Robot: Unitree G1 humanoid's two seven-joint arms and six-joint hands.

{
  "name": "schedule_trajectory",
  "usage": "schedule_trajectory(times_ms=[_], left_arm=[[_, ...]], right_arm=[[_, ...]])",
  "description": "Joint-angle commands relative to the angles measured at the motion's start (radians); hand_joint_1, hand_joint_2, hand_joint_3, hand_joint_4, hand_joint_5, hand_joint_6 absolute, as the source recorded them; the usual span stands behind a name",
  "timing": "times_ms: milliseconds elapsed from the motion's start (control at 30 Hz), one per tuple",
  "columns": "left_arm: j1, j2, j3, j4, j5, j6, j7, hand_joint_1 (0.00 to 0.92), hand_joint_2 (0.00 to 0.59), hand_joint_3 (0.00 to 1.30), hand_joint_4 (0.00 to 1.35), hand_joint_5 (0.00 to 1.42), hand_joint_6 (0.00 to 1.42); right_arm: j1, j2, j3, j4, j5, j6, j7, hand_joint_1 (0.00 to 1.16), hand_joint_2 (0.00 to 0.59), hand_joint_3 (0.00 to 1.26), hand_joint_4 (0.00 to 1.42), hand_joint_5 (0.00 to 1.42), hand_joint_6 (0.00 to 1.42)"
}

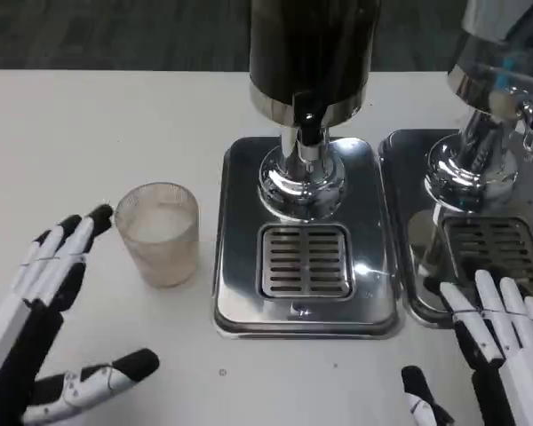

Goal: Grasp the cup under the faucet to collect the drink, then remove the cup.

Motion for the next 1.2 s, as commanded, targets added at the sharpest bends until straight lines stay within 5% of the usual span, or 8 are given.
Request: schedule_trajectory(times_ms=[33, 633, 1200], left_arm=[[-0.083, -0.010, -0.002, 0.092, -0.047, -0.013, -0.010, 0.000, 0.052, 0.00, 0.00, 0.00, 0.00], [-0.554, -0.011, -0.137, 0.685, -0.046, -0.007, -0.013, 0.104, 0.033, 0.00, 0.00, 0.05, 0.07], [-0.757, -0.003, -0.273, 0.955, -0.026, 0.034, -0.043, 0.217, 0.034, 0.00, 0.00, 0.14, 0.15]], right_arm=[[-0.018, 0.019, 0.024, 0.013, 0.004, -0.002, 0.004, 0.43, 0.437, 0.16, 0.00, 0.00, 0.05], [-0.095, 0.076, 0.110, 0.047, -0.009, 0.002, -0.017, 0.45, 0.428, 0.19, 0.05, 0.04, 0.10], [-0.144, 0.078, 0.183, 0.058, -0.075, 0.007, -0.037, 0.46, 0.436, 0.23, 0.10, 0.09, 0.15]])
